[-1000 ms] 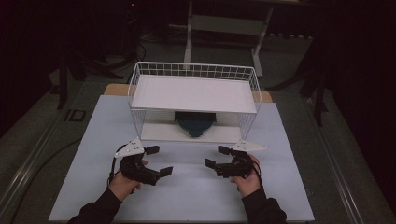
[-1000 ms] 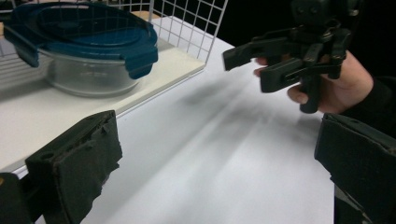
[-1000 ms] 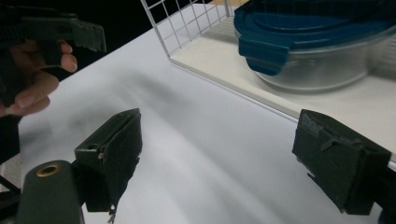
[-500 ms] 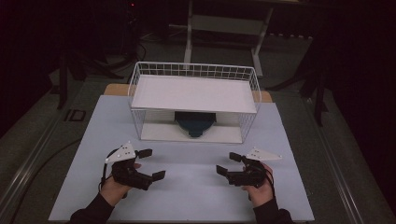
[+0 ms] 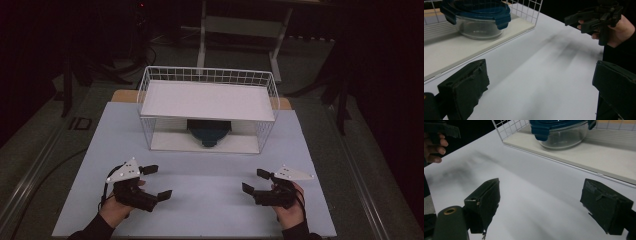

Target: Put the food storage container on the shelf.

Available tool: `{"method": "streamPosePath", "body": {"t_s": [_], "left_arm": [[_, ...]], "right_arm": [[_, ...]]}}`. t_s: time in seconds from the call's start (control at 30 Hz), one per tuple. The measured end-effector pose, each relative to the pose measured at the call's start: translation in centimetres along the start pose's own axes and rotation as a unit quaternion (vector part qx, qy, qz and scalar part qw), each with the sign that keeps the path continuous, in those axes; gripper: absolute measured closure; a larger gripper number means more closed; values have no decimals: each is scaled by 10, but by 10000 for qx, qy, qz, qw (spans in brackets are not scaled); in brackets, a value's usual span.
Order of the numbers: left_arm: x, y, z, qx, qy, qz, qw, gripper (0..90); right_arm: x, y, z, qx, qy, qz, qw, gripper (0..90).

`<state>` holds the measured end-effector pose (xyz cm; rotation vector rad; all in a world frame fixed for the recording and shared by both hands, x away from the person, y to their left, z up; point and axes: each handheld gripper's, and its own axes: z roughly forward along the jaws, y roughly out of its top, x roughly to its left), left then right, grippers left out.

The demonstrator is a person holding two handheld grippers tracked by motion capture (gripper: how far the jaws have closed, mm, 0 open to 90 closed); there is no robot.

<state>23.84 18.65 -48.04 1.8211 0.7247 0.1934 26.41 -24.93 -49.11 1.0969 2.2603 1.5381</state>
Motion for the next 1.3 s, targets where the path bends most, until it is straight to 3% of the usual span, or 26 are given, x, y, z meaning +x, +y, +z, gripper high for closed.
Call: {"method": "streamPosePath", "body": {"t_s": [0.27,0.5,0.6,0.73,1.3], "left_arm": [[1,-8,0,39,12,38,10000,4],[2,-14,6,193,-34,80,9998,4],[2,-17,7,178,-22,195,9996,4],[1,-18,8,149,-61,181,9997,4],[-1,-18,10,86,-114,148,9998,4]], "right_arm": [[-4,-10,-7,-35,143,20,9999,153],[-7,-18,-2,160,122,5,9998,158],[-8,-21,1,203,133,-139,9996,157],[-9,-22,4,255,90,-198,9994,157],[-12,-24,7,378,35,-182,9991,157]]}}
